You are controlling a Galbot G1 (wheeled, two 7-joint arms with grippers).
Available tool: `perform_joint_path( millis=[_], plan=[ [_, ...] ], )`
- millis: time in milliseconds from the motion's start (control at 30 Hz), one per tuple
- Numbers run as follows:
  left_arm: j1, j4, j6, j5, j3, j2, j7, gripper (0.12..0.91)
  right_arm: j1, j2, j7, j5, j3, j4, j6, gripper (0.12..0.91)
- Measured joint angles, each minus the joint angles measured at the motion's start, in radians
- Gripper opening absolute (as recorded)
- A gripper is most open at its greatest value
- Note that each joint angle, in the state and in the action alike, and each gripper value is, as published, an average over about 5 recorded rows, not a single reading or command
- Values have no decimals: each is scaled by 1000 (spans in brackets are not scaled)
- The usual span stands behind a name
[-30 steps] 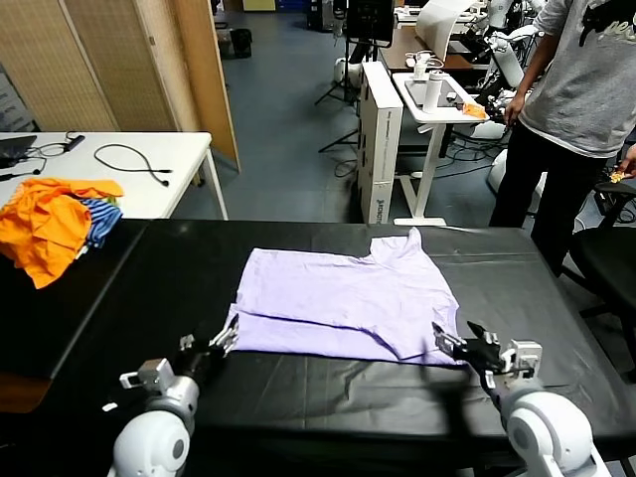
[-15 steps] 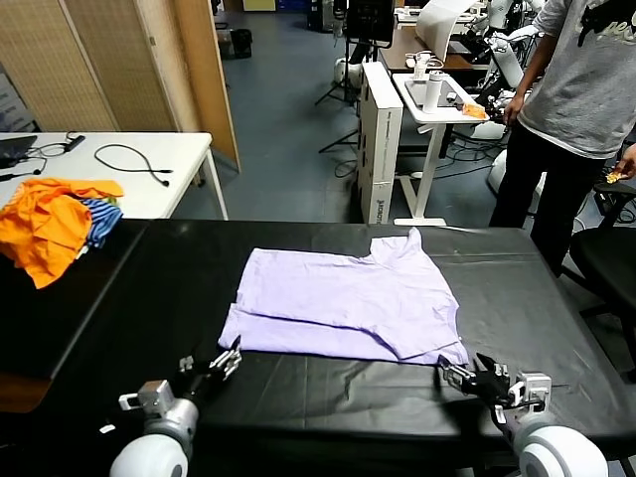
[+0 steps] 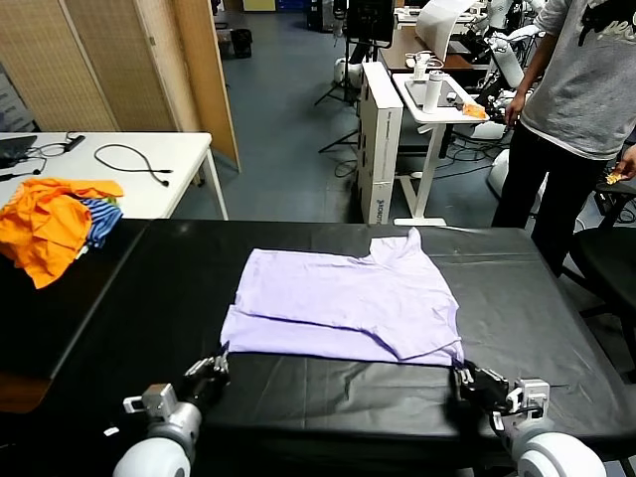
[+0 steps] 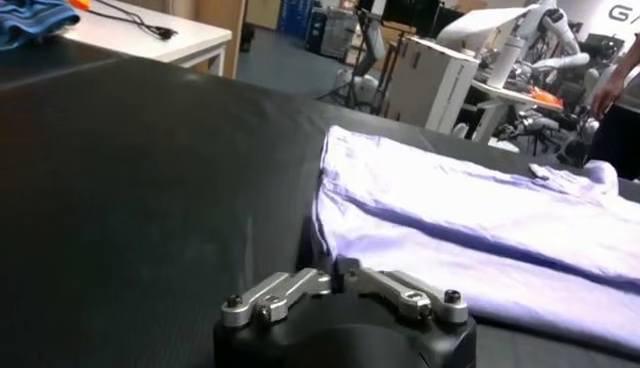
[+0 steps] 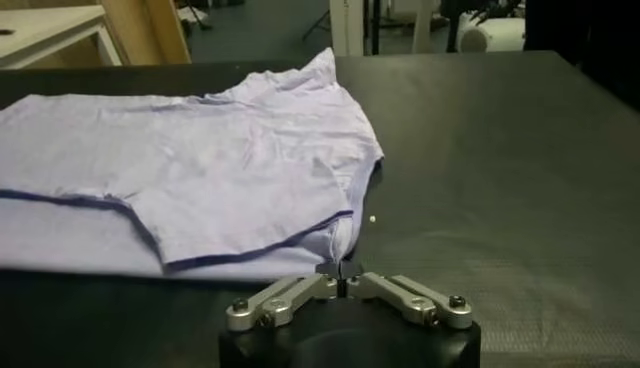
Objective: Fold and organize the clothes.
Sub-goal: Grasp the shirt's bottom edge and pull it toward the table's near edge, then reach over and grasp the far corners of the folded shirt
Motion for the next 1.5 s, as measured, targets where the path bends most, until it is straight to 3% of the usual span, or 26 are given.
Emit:
perform_joint_path(
  millis=[267, 500, 567, 633, 733, 867, 967, 1033, 1133, 1333, 1500],
  plan=[
    [80, -87, 36, 1, -39, 47, -60, 147, -84, 10, 9, -34, -5, 106, -51, 140],
    [224, -175, 42, 19, -80, 81, -64, 147, -131, 4, 14, -35, -15, 138, -52, 140],
    [258, -191, 43, 25, -85, 83, -64, 147, -139, 3, 16, -34, -14, 143, -52, 193],
    [284, -203, 46, 27, -87, 83, -66, 154, -148, 1, 17, -33, -12, 151, -52, 303],
    [307, -218, 58, 27, -87, 80, -72, 254, -163, -1, 19, -34, -9, 166, -52, 500],
    [326, -238, 78, 31, -87, 74, -79, 496, -186, -3, 27, -34, -1, 188, -52, 745],
    [336, -254, 99, 35, -93, 74, -89, 685, -194, -3, 30, -27, 10, 209, -52, 871],
    [340, -264, 116, 36, -100, 76, -94, 803, -193, -4, 32, -18, 19, 224, -52, 898],
    [336, -281, 145, 33, -116, 81, -92, 889, -173, -8, 30, 13, 33, 241, -52, 906],
    [288, -315, 217, -12, -155, 100, -72, 906, -13, -52, 22, 119, 18, 189, -52, 907],
    [175, -295, 284, -127, -150, 130, -123, 907, 191, -106, 28, 175, -37, 46, -52, 907]
  ],
)
